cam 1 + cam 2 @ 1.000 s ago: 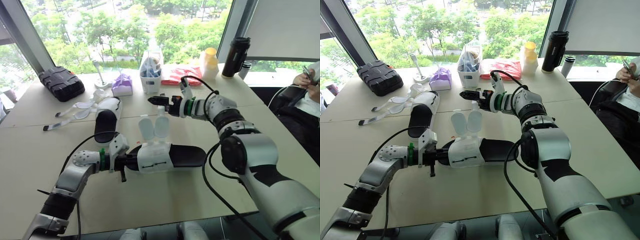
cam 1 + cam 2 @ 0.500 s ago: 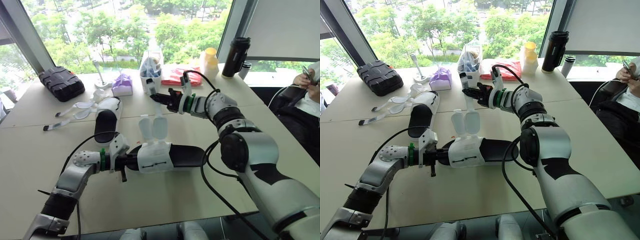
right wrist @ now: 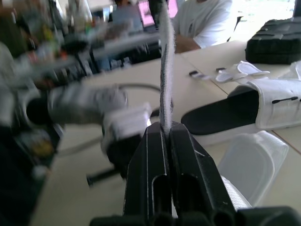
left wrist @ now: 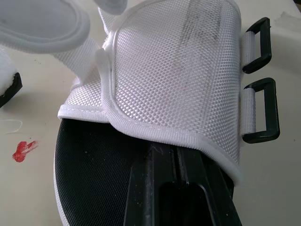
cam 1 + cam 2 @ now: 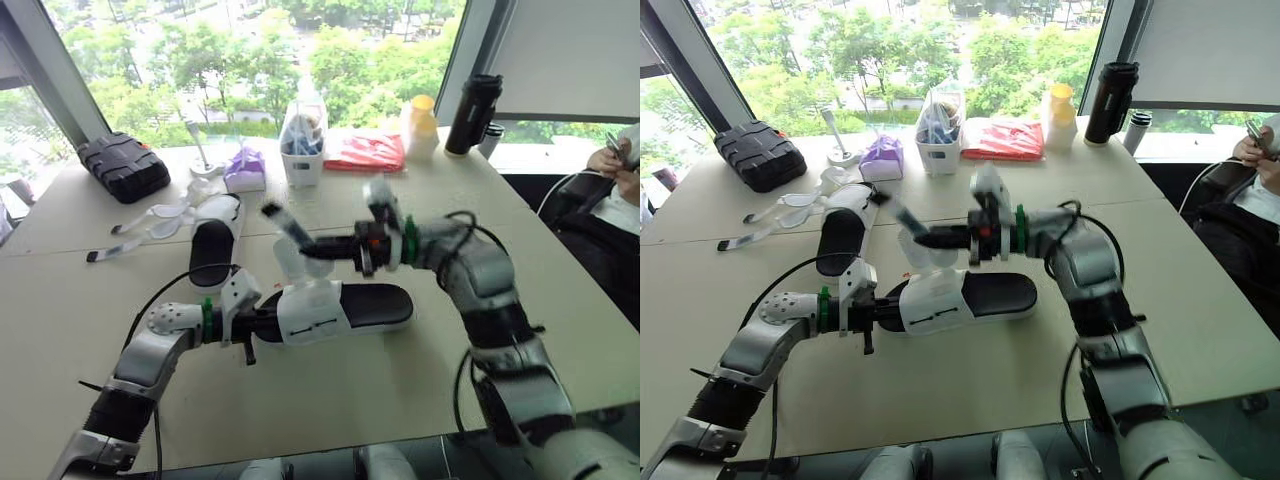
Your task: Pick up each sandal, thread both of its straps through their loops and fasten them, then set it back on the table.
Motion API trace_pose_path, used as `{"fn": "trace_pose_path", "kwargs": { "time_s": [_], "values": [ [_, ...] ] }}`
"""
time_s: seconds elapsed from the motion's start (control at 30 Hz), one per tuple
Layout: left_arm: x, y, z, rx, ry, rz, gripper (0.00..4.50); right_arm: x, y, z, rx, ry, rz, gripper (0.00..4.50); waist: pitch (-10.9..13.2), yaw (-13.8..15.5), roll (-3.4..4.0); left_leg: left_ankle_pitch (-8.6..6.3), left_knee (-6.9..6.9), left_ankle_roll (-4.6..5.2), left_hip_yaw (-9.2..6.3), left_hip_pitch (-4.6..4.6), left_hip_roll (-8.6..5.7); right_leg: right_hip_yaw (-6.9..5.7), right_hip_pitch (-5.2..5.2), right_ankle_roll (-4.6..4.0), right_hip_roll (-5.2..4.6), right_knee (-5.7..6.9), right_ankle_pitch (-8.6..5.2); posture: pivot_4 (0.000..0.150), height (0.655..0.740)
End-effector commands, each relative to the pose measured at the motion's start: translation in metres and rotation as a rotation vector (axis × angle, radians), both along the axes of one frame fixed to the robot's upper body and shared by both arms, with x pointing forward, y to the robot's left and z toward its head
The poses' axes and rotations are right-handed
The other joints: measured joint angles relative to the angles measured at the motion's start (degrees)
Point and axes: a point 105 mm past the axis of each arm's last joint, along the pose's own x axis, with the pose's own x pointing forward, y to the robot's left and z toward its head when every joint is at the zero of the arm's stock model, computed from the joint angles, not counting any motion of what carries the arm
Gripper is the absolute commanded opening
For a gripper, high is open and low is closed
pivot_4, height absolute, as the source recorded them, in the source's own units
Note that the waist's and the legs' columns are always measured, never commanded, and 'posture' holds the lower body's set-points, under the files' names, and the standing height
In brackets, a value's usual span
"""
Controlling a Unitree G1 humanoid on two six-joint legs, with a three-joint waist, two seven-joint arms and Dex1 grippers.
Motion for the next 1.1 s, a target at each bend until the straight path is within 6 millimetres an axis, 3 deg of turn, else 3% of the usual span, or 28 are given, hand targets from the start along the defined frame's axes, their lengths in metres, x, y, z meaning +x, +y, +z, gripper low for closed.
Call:
{"fn": "trace_pose_path", "kwargs": {
  "time_s": [0.03, 0.2, 0.3, 0.53, 0.73, 0.83, 0.93, 1.0, 1.1],
  "values": [
    [-0.002, 0.004, -0.002, 0.004, 0.017, 0.006, 0.00, -0.034, 0.002, -0.013, -0.084, -0.364, 0.191, 0.04, 0.0, -0.3, 0.00, 0.00, 0.01, 0.00, 0.07, 0.03, 0.00, 0.01, 0.02, 0.03, 0.01, -0.01, -0.02, 0.150, 0.7400],
    [-0.001, 0.007, -0.003, 0.007, 0.027, 0.011, 0.00, -0.045, -0.007, -0.037, -0.131, -0.572, 0.325, 0.04, 0.0, -1.2, -0.03, 0.03, 0.15, -0.04, 0.07, 0.26, 0.05, 0.02, 0.32, 0.05, 0.07, -0.01, -0.03, 0.150, 0.7400],
    [0.001, 0.008, -0.003, 0.007, 0.027, 0.015, 0.00, -0.046, -0.008, -0.047, -0.157, -0.681, 0.399, 0.88, 0.0, -1.2, -0.03, 0.02, 0.11, -0.03, 0.01, 0.40, 0.10, 0.04, 0.46, 0.03, 0.18, -0.05, -0.04, 0.150, 0.7400],
    [0.005, 0.007, 0.000, 0.003, 0.020, 0.016, 0.00, -0.040, -0.014, -0.065, -0.213, -0.831, 0.482, 4.47, 0.0, -1.2, -0.03, 0.03, 0.10, -0.03, -0.01, 0.42, 0.12, 0.07, 0.47, 0.01, 0.22, -0.05, -0.04, 0.150, 0.7400],
    [0.004, 0.006, -0.002, 0.002, 0.020, 0.016, 0.00, -0.038, -0.053, -0.075, -0.338, -0.752, 0.475, 4.47, 0.0, -1.0, -0.03, 0.02, 0.11, -0.03, -0.01, 0.40, 0.10, 0.09, 0.47, 0.00, 0.21, -0.06, -0.04, 0.150, 0.7400],
    [0.003, 0.005, -0.003, 0.009, 0.019, 0.011, 0.00, -0.033, -0.072, -0.070, -0.339, -0.548, 0.333, 4.47, 0.0, -0.9, -0.04, 0.02, 0.10, -0.02, -0.02, 0.42, 0.11, 0.10, 0.50, -0.01, 0.21, -0.06, -0.04, 0.150, 0.7400],
    [0.003, 0.002, -0.004, 0.002, 0.019, 0.008, 0.00, -0.013, -0.076, -0.041, -0.149, -0.158, 0.024, 4.47, 0.0, -1.0, -0.03, 0.02, 0.12, -0.02, -0.02, 0.44, 0.12, 0.11, 0.52, -0.01, 0.21, -0.05, -0.04, 0.150, 0.7400],
    [0.001, -0.001, -0.006, 0.001, 0.022, -0.002, 0.00, -0.012, -0.089, -0.043, -0.169, 0.170, -0.073, 4.47, 0.0, -0.8, 0.00, 0.03, 0.15, -0.02, -0.04, 0.46, 0.16, 0.14, 0.53, -0.03, 0.20, -0.01, -0.03, 0.150, 0.7400],
    [-0.001, -0.002, -0.007, -0.002, 0.026, -0.007, 0.00, -0.018, -0.093, -0.042, -0.181, 0.429, -0.146, 4.47, 0.0, 0.1, -0.03, 0.02, 0.19, -0.02, -0.08, 0.45, 0.15, 0.10, 0.58, -0.04, 0.18, -0.07, -0.03, 0.150, 0.7400]
  ]
}}
